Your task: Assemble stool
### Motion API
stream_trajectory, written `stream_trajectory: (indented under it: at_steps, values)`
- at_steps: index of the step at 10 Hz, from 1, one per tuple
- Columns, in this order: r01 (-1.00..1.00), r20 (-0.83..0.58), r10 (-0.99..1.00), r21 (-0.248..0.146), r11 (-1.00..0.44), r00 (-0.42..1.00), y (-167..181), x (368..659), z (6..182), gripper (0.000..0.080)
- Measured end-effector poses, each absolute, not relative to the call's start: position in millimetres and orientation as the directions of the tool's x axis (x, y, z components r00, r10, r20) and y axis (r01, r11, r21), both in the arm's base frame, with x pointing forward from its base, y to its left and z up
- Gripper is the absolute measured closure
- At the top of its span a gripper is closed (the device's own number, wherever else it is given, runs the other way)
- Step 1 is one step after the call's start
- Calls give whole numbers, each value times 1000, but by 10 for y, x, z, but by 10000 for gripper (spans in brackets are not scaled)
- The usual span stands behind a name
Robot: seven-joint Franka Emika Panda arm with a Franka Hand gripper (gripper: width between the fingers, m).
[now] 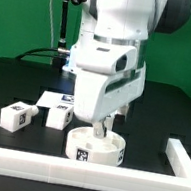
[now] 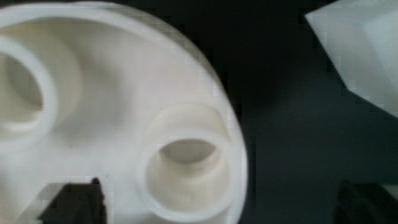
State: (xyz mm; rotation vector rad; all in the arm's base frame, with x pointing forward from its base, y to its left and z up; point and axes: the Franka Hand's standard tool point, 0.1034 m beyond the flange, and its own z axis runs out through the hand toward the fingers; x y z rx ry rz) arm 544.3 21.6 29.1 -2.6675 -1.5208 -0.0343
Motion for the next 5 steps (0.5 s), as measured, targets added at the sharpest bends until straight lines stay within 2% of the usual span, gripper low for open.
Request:
stream_trajectory:
  at_steps: [5]
  values:
    - [854, 46, 853, -69, -516, 520, 170, 5399, 121, 150]
